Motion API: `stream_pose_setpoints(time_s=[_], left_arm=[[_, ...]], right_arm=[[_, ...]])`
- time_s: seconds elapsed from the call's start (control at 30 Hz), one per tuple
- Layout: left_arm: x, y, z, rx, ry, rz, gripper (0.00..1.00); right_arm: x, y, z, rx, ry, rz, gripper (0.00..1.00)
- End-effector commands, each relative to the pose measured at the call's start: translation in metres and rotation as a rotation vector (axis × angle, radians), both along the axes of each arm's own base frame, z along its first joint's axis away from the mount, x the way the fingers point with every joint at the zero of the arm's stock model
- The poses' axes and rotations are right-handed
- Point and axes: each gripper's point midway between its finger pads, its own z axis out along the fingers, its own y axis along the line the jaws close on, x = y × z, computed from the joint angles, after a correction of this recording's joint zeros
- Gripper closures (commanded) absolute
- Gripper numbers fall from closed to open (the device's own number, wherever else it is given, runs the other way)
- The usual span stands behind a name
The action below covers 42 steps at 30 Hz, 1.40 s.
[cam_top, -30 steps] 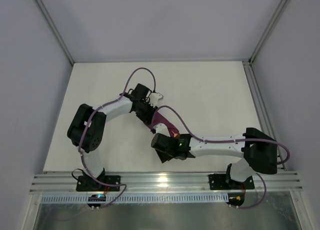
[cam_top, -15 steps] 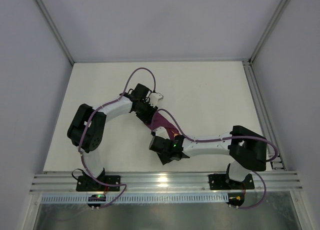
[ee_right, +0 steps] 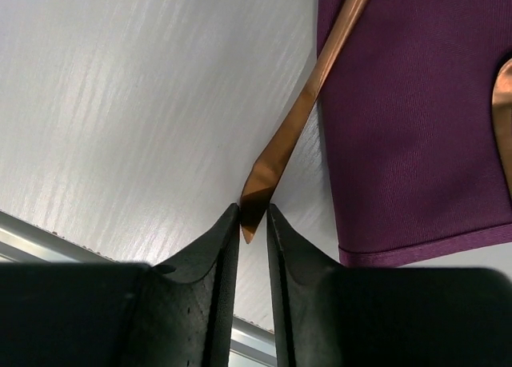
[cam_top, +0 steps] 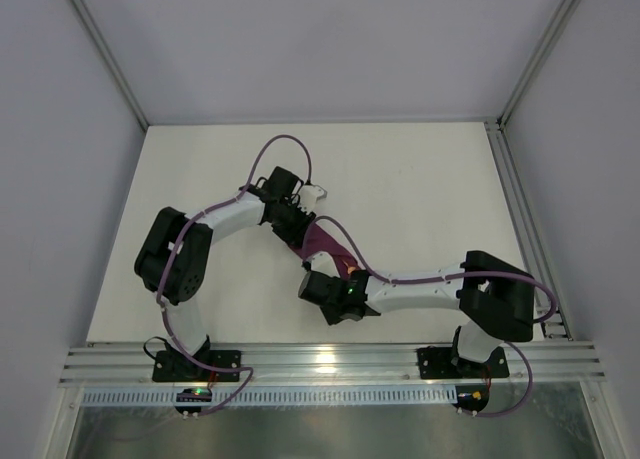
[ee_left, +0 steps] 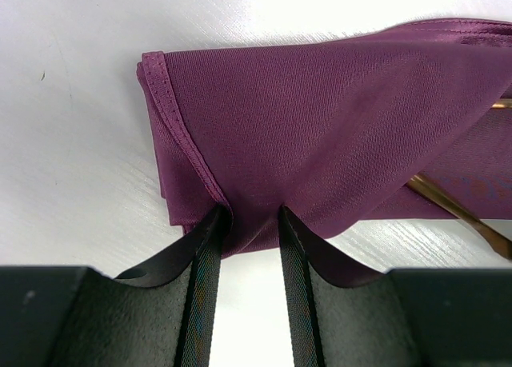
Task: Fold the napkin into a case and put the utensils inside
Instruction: Pick up the knife from the center of the board.
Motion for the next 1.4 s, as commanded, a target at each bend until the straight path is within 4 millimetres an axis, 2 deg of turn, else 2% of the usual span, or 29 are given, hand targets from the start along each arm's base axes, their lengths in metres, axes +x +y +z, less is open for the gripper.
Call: stream_pose_setpoints(time_s=[0.0, 0.13, 0.23, 0.53, 0.73, 0.87, 1.03, 1.37], left_arm=[[0.009, -0.011, 0.026, -0.056, -0.062, -0.019, 0.64], [0.009, -0.011, 0.027, -0.059, -0.065, -0.023, 0.64], [0.009, -0.011, 0.026, -0.058, -0.063, -0.025, 0.64], [0.010, -0.010, 0.025, -0.052, -0.065, -0.023, 0.64], [0.010, -0.010, 0.026, -0.052, -0.071, -0.028, 0.64], [0.011, -0.010, 0.027, -0.050, -0.074, -0.028, 0.64], [0.012, -0.011, 0.027, -0.052, -0.076, -0.027, 0.64], [0.015, -0.012, 0.031, -0.055, -0.085, -0.026, 0.58]], right_arm=[[0.004, -0.005, 0.000, -0.004, -0.017, -0.008, 0.77], [0.005, -0.001, 0.005, 0.007, -0.018, 0.012, 0.91], [0.007, 0.003, 0.014, 0.040, -0.004, 0.015, 0.97], [0.019, -0.006, 0.024, 0.106, 0.071, -0.057, 0.97], [0.014, -0.011, 0.026, 0.185, 0.123, -0.085, 0.97], [0.017, -0.011, 0.041, 0.247, 0.125, -0.085, 0.97], [0.024, -0.019, 0.047, 0.271, 0.129, -0.088, 0.97], [0.018, -0.025, 0.054, 0.352, 0.182, -0.047, 0.97]])
